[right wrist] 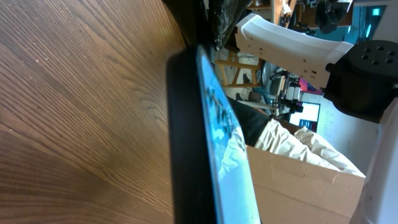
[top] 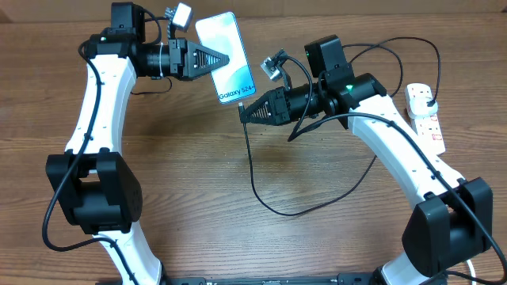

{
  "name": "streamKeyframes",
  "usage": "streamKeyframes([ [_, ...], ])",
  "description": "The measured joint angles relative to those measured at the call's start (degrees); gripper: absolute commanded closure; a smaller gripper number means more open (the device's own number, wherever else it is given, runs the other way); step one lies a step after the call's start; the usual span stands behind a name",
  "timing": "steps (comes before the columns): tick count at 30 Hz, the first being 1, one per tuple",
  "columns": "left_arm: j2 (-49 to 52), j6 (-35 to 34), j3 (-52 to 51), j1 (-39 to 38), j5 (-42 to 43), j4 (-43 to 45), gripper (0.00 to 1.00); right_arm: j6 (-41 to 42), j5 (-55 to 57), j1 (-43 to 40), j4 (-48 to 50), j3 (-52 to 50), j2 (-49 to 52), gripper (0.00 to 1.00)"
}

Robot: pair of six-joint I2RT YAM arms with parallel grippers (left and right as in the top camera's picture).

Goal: Plug charger to phone and switch on socket

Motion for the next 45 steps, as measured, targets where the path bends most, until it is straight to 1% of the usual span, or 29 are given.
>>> streamKeyframes([
  [19,0.0,0.0,0.0,0.1,0.1,0.0,0.96,0.0,-1.1,-0.4,2.9,0.0,0.0,0.96],
  [31,0.0,0.0,0.0,0.1,0.2,0.0,0.96,0.0,-1.8,-0.4,3.0,0.0,0.0,0.96],
  [45,0.0,-2.0,0.0,0.1,0.2,0.0,0.96,0.0,-2.0,-0.4,2.9,0.0,0.0,0.96],
])
